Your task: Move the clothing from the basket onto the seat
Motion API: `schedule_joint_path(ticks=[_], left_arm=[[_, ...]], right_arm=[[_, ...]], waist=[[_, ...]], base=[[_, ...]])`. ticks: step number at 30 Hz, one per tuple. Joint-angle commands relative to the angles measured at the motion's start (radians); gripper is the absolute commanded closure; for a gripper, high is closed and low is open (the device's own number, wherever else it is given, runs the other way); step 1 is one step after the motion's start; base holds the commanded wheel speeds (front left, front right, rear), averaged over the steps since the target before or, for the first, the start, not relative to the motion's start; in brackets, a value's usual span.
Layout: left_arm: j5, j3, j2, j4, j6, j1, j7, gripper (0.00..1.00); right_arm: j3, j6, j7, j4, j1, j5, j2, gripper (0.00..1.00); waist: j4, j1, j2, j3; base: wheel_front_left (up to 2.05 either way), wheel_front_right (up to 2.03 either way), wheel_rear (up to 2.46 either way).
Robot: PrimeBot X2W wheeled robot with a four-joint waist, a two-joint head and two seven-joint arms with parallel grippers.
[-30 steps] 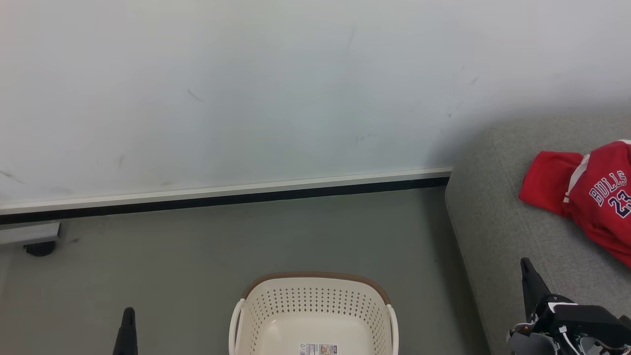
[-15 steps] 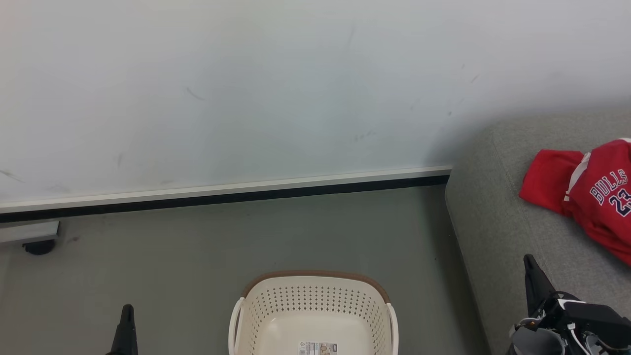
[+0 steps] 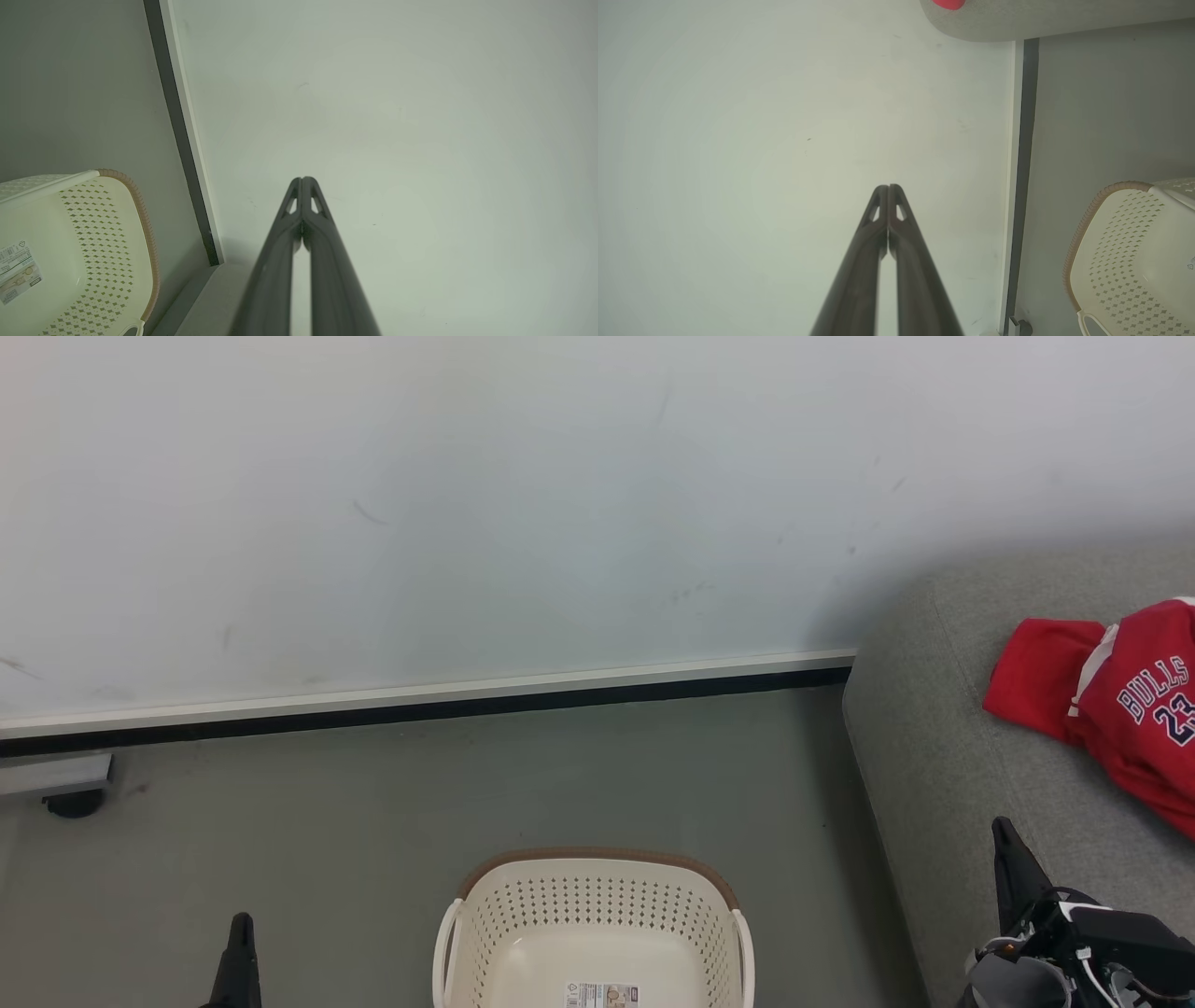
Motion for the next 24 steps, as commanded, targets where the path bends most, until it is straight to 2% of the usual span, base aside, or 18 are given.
schedule_joint_path(ticks=[1, 24], left_arm=[[-0.003, 0.002, 0.0, 0.003, -0.002, -0.004, 0.001, 1.0], [-0.004, 0.002, 0.0, 0.003, -0.002, -0.004, 0.001, 1.0]], right_arm=[[-0.002, 0.0, 0.004, 0.0, -0.009, 0.0, 0.004, 1.0], [-0.011, 0.0, 0.009, 0.001, -0.01, -0.008, 0.009, 1.0]], waist=[[0.0, -0.0001, -0.0001, 0.0], [0.0, -0.0001, -0.0001, 0.0]], base=[[0.0, 0.0, 0.0], [0.0, 0.0, 0.0]])
